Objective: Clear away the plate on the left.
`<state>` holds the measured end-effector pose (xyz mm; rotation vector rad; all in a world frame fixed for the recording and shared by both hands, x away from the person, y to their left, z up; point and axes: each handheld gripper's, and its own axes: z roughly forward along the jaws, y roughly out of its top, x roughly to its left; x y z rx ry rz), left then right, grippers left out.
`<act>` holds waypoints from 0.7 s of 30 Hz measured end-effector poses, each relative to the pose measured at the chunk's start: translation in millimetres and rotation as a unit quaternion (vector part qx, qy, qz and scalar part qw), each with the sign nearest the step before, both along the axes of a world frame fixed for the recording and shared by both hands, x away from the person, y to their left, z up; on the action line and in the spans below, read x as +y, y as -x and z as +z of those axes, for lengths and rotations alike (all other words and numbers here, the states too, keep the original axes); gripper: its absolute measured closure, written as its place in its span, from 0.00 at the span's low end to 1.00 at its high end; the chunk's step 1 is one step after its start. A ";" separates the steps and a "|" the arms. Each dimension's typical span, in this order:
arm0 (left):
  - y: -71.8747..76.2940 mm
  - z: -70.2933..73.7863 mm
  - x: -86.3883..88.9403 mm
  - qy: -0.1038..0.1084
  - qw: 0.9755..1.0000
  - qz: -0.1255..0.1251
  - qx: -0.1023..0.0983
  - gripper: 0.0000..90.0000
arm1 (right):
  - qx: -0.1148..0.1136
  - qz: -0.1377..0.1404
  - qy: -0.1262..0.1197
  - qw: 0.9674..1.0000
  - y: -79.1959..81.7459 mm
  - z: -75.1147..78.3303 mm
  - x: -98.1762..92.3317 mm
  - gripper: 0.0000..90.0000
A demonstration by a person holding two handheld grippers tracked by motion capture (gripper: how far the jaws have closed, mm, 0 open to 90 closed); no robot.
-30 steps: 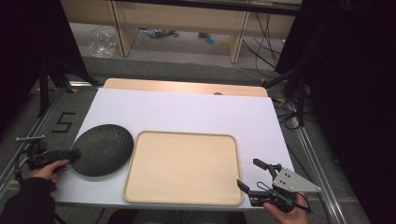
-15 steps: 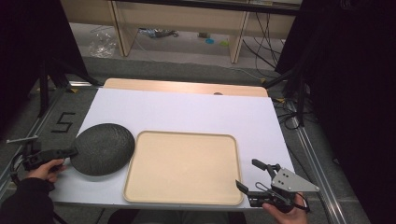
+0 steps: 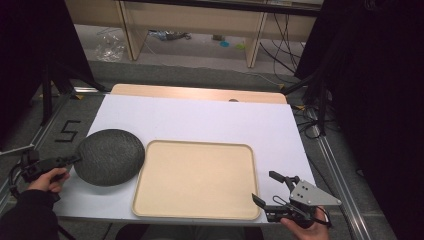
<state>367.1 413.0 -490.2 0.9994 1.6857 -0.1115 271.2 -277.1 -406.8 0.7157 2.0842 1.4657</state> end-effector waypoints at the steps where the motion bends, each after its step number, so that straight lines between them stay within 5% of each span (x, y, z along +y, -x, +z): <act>1: 0.1 0.3 -0.7 0.001 1.000 0.002 -0.006 0.96 | 0.005 0.003 0.004 1.000 0.0 0.0 -0.5 0.19; 7: 0.9 -0.7 -3.0 0.016 1.000 0.009 0.007 0.96 | 0.008 0.005 0.004 1.000 -0.2 -0.4 -0.5 0.19; 10: 1.7 -8.8 -2.1 0.061 0.998 0.020 0.008 0.95 | 0.002 0.001 0.001 1.000 0.1 -0.6 0.3 0.19; 21: 0.2 -3.0 -10.5 0.083 0.996 0.013 -0.006 0.93 | 0.006 0.003 0.005 1.000 0.1 -0.1 -0.2 0.19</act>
